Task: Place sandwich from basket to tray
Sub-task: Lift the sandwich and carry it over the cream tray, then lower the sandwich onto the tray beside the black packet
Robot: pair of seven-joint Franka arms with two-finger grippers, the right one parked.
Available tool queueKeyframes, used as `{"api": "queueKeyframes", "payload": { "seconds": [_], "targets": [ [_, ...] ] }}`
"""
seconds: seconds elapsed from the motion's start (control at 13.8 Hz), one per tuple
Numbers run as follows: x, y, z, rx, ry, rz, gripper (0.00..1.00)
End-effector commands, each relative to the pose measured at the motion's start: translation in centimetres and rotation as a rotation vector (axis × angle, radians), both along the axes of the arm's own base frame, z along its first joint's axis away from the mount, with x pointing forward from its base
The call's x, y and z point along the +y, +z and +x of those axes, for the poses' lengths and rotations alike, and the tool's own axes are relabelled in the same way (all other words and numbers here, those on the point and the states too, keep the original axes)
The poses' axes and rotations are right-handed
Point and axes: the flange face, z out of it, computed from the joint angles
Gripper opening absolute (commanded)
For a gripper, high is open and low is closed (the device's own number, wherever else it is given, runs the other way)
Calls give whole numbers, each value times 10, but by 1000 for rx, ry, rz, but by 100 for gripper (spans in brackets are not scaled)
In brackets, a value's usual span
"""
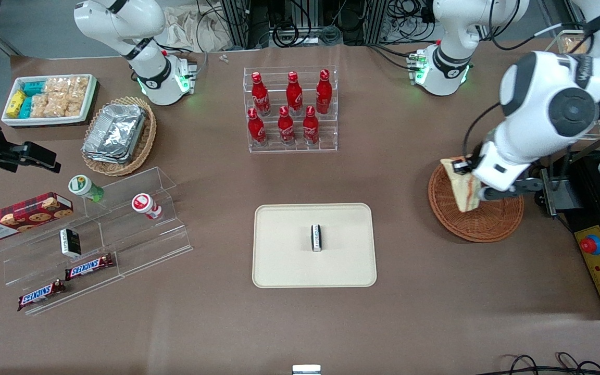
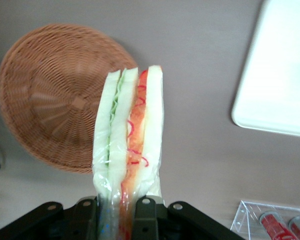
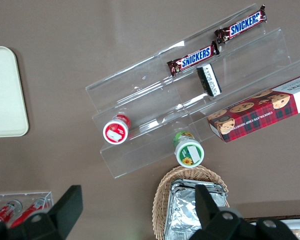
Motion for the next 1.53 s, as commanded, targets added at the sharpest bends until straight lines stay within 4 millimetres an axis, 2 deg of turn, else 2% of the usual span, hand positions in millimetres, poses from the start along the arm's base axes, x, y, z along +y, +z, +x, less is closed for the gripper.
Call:
{"api": "queueKeyframes", "payload": {
  "seconds": [0.0,0.22,0.44,0.8,1.02,1.16,1.45],
  "targets": [
    [-48,9,11,-31,-138,1,0],
    [-94,1,6,-57,-211,-15,0],
    [-138,-20,-1,-67,-245,-34,0],
    [-189,-84,21,-97,-250,20,0],
    [-215,-124,36,-125,-195,76,0],
    [-224,-150,40,-132,-176,100,0],
    [-234,-181,53,-161,-149,41,0]
  ]
}}
